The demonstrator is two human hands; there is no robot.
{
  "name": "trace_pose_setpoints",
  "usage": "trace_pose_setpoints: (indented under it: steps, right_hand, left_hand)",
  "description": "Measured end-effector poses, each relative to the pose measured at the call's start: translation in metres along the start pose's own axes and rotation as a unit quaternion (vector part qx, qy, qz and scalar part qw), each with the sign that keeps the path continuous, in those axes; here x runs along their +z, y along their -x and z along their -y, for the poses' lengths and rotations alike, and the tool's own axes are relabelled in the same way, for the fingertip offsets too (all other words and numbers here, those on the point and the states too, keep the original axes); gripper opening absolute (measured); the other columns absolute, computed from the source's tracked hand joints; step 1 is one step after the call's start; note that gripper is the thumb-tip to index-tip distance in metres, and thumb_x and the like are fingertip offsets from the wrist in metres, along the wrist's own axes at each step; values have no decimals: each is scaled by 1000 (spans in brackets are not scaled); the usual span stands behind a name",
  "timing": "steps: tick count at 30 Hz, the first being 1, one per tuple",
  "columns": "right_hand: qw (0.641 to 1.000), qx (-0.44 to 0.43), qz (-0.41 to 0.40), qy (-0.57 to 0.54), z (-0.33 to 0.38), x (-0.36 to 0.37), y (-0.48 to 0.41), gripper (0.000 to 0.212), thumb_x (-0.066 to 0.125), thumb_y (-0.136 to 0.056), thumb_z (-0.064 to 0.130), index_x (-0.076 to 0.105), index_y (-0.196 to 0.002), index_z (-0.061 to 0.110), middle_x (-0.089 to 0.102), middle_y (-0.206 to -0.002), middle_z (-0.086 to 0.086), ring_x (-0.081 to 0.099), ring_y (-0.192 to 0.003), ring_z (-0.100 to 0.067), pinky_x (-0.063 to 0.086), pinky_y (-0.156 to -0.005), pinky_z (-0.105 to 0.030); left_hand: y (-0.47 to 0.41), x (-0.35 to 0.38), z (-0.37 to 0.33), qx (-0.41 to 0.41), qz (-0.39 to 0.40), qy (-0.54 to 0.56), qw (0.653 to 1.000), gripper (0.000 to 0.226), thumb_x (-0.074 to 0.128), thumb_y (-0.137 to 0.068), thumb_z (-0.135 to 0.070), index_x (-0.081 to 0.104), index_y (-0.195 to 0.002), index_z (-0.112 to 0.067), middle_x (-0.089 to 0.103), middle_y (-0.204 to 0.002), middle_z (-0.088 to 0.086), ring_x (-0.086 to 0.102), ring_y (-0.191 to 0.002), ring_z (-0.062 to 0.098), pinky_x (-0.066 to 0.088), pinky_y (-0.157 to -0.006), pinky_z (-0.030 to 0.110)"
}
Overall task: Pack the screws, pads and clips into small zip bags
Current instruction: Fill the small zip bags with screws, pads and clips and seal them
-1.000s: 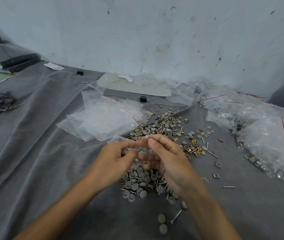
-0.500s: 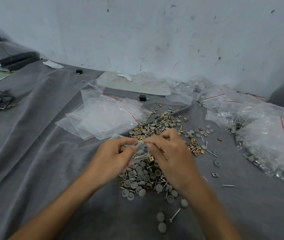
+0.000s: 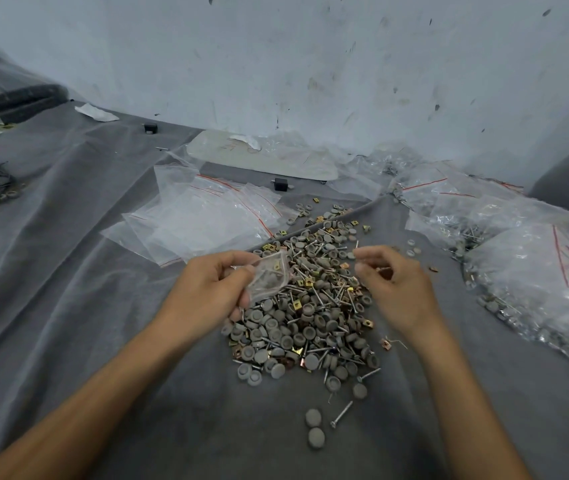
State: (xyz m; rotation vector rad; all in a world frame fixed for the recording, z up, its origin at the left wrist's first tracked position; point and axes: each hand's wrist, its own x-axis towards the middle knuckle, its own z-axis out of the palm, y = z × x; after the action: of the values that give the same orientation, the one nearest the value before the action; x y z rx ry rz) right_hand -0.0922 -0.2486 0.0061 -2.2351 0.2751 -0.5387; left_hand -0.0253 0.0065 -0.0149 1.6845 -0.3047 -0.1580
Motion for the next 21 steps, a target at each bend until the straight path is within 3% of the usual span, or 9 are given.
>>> trace_pose_setpoints:
  steps: [4, 7, 11, 14, 21]
  right_hand:
    - [993, 15, 68, 99, -8, 12, 1, 6, 70, -94, 32, 74, -94, 28, 69, -88, 17, 64, -86, -3, 54, -83, -34]
    - [978, 0, 84, 191, -4, 21, 3, 31, 64, -89, 60, 72, -90, 30, 68, -84, 16, 63, -85, -3, 51, -75, -34]
    - [953, 52, 165, 250, -7, 26, 8, 68, 52, -79, 84, 64, -118, 29, 62, -129, 0, 54, -125, -22, 49, -99, -42]
    - [951, 79, 188, 234, -9, 23, 5, 68, 56, -83, 78, 56, -131, 30, 53, -140, -1, 51, -126, -21, 46, -101, -40]
    - [956, 50, 129, 258, -5, 31, 4, 34, 58, -95, 43, 61, -124, 25, 64, -112, 0, 50, -94, -16, 39, -78, -33]
  left_hand:
    - [2, 1, -3, 3, -3, 1, 1000, 18, 56, -101, -9, 70, -105, -19, 59, -51, 2, 49, -40, 9, 39, -39, 15]
    - [2, 1, -5, 1, -4, 0, 1000, 17, 56, -101, -10, 69, -106, -19, 59, -51, 1, 49, -41, 9, 39, -40, 16]
    - [3, -1, -7, 0, -6, 1, 1000, 16, 57, -100, -12, 71, -105, -19, 59, -52, 2, 49, -41, 9, 39, -40, 16]
    - [3, -2, -8, 3, -5, -3, 1000, 16, 57, -100, -12, 70, -104, -19, 59, -52, 1, 49, -41, 9, 40, -40, 17]
    - [3, -2, -6, 4, 5, -9, 1000, 16, 57, -100, -13, 70, -105, -21, 61, -53, 2, 50, -42, 8, 41, -41, 16]
